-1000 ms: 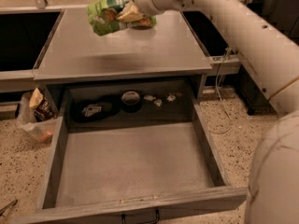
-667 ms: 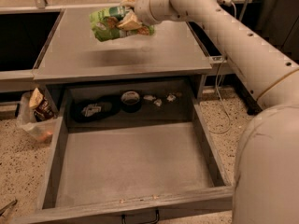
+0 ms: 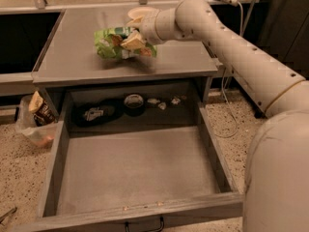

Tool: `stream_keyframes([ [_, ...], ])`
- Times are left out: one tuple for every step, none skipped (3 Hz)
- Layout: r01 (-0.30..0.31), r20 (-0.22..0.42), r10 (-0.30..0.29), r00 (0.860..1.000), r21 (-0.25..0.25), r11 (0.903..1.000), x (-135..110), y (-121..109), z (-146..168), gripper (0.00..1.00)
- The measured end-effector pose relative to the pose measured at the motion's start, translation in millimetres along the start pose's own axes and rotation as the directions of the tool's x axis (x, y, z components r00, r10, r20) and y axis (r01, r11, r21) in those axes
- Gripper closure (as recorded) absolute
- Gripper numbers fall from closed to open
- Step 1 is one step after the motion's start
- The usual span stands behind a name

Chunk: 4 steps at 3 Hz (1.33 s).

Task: Pick green rice chip bag from top drawer and place on counter

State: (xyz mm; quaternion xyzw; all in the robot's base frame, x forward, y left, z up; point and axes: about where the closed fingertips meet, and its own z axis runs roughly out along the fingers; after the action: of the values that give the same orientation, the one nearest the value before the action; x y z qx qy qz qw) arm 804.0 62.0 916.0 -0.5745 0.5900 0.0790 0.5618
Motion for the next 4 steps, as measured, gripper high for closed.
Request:
stream_keyframes([
  [-0.08, 0.035, 0.081, 0.996, -0.023, 0.9965, 15.6, 30.6, 3.2, 1.0],
  [-0.085, 0.038, 0.086, 0.996, -0.028, 0.996, 15.5, 34.5, 3.9, 0.81],
  [-0.085, 0.038, 0.086, 0.996, -0.028, 0.996, 15.5, 34.5, 3.9, 0.58],
  [-0.085, 0.038, 0.086, 0.996, -0.028, 0.996, 15.5, 34.5, 3.9, 0.35],
])
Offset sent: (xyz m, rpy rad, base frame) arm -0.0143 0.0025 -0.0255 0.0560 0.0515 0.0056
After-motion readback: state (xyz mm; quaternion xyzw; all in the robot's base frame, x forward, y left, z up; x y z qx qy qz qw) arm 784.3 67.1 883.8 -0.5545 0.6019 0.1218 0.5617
